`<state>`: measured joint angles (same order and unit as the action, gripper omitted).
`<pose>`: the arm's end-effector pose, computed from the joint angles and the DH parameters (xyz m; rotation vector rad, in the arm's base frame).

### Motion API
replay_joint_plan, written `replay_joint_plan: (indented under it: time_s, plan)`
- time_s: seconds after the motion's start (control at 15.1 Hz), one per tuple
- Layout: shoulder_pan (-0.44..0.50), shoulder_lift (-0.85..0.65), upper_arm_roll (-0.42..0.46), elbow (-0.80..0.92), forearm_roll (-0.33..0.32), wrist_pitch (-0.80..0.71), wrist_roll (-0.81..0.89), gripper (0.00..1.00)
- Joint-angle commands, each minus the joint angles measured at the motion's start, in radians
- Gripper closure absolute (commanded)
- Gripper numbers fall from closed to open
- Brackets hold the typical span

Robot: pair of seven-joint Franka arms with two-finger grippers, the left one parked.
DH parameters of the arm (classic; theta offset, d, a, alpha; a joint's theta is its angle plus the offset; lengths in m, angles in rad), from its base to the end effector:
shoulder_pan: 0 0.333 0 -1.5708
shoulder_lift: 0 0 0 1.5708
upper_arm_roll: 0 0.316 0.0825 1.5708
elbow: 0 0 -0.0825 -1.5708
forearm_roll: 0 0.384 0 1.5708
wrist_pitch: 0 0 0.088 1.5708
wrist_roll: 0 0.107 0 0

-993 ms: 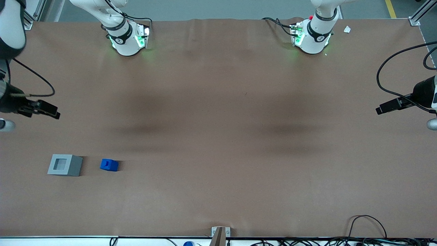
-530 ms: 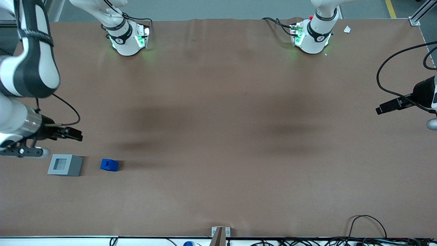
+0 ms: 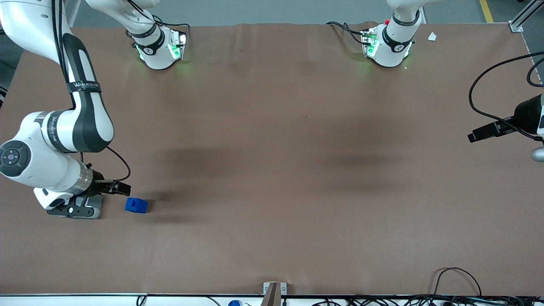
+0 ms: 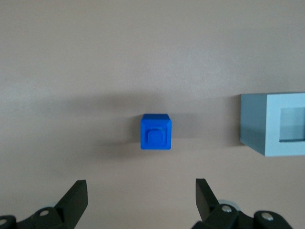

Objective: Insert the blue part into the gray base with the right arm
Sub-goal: 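Move the open right gripper over the small blue cube, then lower the right gripper around the blue cube and close it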

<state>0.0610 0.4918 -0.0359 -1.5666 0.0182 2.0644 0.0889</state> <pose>0.6881 0.0216 0.3593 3.1392 -0.1069 0.0100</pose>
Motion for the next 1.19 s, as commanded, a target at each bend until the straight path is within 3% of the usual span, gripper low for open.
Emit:
replay_joint_plan:
  time_s: [0.0,0.33,0.79,0.86,0.99,1.13]
  plan:
    - [-0.009,0.057,0.001,0.011,0.019,0.063,0.011,0.00]
    - [-0.009,0.168,0.001,0.011,0.062,0.195,0.009,0.00]
    - [-0.020,0.205,0.001,0.002,0.060,0.198,-0.003,0.00]
    - [-0.021,0.205,0.001,0.002,0.060,0.200,-0.003,0.04]
    - [-0.032,0.206,0.001,0.000,0.060,0.198,-0.005,0.31]
    - [-0.032,0.209,0.001,0.002,0.059,0.195,-0.008,0.47]
